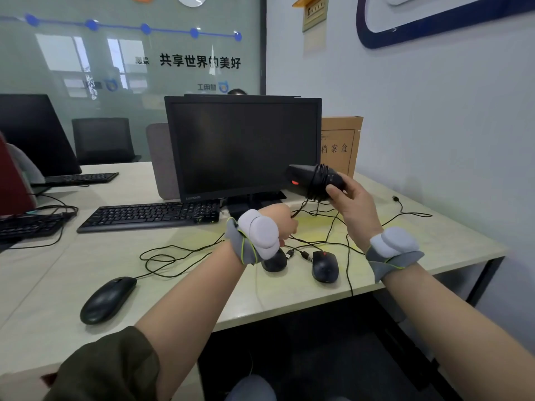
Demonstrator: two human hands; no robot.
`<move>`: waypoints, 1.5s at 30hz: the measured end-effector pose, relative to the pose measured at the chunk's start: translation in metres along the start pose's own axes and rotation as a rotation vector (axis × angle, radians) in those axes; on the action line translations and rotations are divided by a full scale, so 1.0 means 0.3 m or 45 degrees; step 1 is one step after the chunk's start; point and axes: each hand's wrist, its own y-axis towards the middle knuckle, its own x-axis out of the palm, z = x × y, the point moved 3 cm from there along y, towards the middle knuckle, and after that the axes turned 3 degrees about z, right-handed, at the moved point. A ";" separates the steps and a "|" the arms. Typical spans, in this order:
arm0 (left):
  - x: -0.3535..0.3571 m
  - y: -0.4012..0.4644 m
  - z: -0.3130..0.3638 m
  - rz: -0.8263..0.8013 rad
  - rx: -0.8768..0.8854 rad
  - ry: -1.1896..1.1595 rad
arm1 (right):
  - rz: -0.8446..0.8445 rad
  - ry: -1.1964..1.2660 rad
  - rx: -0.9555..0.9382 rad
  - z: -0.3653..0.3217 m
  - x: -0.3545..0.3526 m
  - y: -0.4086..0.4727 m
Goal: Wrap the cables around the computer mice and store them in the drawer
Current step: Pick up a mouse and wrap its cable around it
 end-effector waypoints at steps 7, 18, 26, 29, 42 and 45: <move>-0.034 -0.003 0.022 0.490 0.152 0.206 | 0.332 0.181 0.012 -0.015 0.026 0.021; -0.154 -0.017 0.045 0.422 0.424 -0.086 | -0.092 -0.265 0.056 0.008 -0.003 0.022; -0.180 -0.001 0.040 0.001 0.243 0.025 | -0.285 -0.545 0.051 -0.004 0.000 0.007; -0.195 0.002 0.034 0.089 0.325 0.026 | -0.332 -0.554 0.056 -0.015 0.000 0.002; -0.201 0.003 -0.025 0.353 0.627 -0.677 | -0.737 0.385 0.480 -0.026 0.041 -0.057; -0.162 0.008 -0.035 0.197 0.714 -1.063 | -0.687 0.624 0.537 -0.041 0.062 -0.057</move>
